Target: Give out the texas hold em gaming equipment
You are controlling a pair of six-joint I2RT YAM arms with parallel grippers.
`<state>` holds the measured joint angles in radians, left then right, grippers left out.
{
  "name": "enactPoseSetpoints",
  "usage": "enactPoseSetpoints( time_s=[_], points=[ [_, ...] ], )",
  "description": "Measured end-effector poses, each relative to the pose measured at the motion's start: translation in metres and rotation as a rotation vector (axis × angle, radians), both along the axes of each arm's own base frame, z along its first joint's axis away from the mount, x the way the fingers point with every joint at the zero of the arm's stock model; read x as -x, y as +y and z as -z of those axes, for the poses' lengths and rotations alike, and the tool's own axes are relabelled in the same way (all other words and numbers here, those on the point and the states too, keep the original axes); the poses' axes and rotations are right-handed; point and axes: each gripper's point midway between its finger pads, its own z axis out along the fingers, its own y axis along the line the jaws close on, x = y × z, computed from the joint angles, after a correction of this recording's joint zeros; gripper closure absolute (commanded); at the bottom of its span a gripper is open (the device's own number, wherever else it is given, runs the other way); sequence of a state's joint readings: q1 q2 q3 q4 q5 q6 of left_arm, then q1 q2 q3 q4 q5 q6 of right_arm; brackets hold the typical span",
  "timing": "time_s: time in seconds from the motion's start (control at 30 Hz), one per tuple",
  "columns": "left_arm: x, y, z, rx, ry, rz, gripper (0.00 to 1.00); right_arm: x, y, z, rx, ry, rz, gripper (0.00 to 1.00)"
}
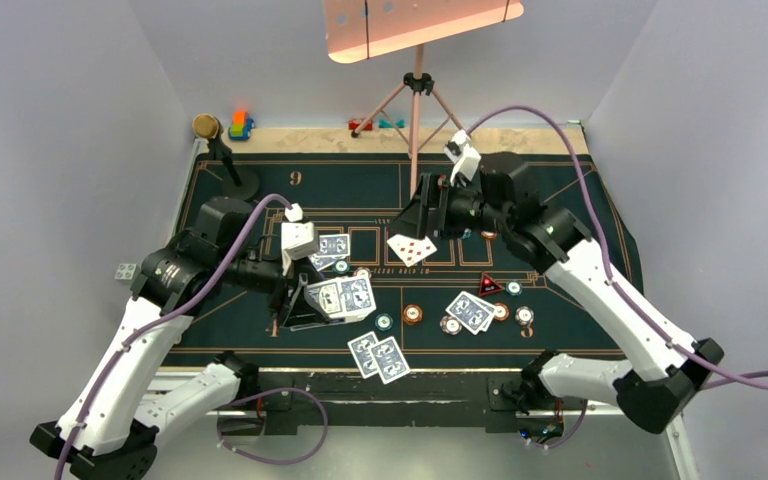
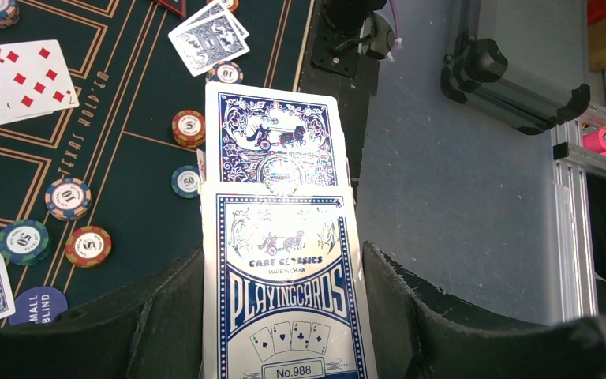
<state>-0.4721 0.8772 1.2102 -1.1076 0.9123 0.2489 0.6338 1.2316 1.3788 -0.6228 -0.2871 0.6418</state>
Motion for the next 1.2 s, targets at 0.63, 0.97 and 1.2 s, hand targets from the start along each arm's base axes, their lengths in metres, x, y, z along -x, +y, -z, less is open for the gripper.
enactPoseSetpoints(
  time_s=[0.63, 0.97, 1.2],
  points=[
    [-0.005, -0.002, -0.001, 0.004, -0.01, -0.005, 1.0, 0.093, 0.081, 0.018, -0.275, 0.174, -0.397, 0.14],
    [-0.005, -0.002, -0.001, 0.004, -0.011, -0.005, 1.0, 0.105, 0.084, 0.042, -0.291, 0.274, -0.428, 0.4],
    [-0.006, -0.001, 0.0, -0.002, -0.013, -0.011, 1.0, 0.107, 0.083, 0.039, -0.295, 0.275, -0.436, 0.46]
  ],
)
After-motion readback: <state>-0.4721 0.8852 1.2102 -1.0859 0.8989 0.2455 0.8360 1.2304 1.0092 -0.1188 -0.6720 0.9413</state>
